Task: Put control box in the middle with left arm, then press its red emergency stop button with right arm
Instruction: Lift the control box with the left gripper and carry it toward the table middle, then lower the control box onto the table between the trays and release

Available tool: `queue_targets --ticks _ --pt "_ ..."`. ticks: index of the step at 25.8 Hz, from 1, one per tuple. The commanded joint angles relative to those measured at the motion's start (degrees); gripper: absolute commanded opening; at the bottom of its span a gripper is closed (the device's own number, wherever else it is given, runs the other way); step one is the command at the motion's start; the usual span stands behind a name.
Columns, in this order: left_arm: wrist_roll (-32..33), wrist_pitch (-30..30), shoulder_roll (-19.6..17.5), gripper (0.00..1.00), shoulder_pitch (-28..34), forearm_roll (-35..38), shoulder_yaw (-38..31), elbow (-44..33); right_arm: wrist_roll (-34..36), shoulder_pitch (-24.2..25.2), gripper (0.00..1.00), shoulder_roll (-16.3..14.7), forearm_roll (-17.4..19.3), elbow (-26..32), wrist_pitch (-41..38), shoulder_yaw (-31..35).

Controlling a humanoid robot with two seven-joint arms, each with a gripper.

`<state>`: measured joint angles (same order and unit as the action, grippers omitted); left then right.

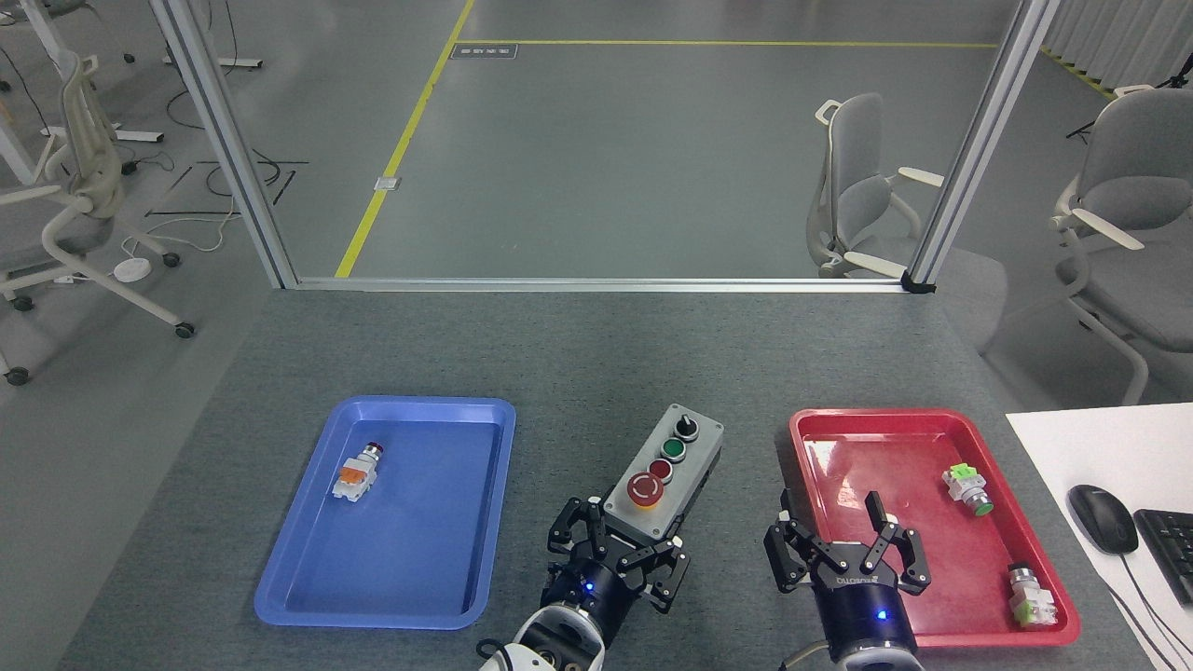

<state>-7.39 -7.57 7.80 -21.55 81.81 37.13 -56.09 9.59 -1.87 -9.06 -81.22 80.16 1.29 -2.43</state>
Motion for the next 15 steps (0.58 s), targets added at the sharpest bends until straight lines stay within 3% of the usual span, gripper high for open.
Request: queue_targets --ticks 1,15 --pt "-0.43 -1.04 0.2 0.0 -2.27 -0.07 5.23 5.46 -0.01 0.03 0.97 0.01 -0.08 0.0 0.03 0.06" --pt "0.36 -0.78 0.29 0.0 -5.79 -0.6 11.12 9.77 -0.01 0.11 0.97 0.09 -0.08 0.0 0.12 -0.03"
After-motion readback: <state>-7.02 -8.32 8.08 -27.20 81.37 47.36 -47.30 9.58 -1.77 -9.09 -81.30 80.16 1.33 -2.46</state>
